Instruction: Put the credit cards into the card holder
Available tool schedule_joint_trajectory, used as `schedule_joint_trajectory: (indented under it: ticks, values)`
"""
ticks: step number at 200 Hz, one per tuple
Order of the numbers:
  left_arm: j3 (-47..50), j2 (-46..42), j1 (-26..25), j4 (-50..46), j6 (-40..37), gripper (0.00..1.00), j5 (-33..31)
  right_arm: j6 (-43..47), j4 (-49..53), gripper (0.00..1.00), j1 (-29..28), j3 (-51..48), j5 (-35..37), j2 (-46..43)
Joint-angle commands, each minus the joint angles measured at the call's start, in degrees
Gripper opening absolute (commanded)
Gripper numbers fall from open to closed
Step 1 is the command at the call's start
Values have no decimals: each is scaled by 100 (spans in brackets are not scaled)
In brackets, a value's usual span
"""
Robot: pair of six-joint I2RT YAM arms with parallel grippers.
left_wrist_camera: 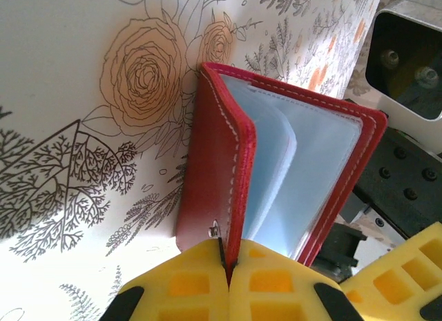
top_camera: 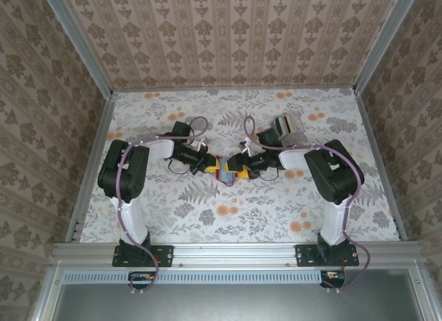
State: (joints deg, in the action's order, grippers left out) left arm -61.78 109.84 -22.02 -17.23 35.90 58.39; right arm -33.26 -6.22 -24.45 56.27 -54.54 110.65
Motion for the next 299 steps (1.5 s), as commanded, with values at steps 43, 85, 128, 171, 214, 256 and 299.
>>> schedule_joint_trajectory:
  ticks: [43,85,128,171,214,256,299]
  values:
    - [387,-211,19,1613,1319,0,358,447,921,86,-232,491,278,330]
    - [344,-209,14,1660,1393,0,392,601,1266,86,-306,659,432,433]
    - [369,-139,5,1784,1492,0,462,582,1271,80,-306,642,559,475]
    - [408,-70,-4,1746,1410,0,542,557,1233,71,-297,657,506,543]
    - [310,2,57,1078,817,10,533,529,1219,56,-273,649,481,615]
    - [64,-8,141,461,323,18,493,522,1186,47,-254,614,432,629]
    - [-65,35,63,104,-57,44,381,512,1140,45,-254,605,383,607]
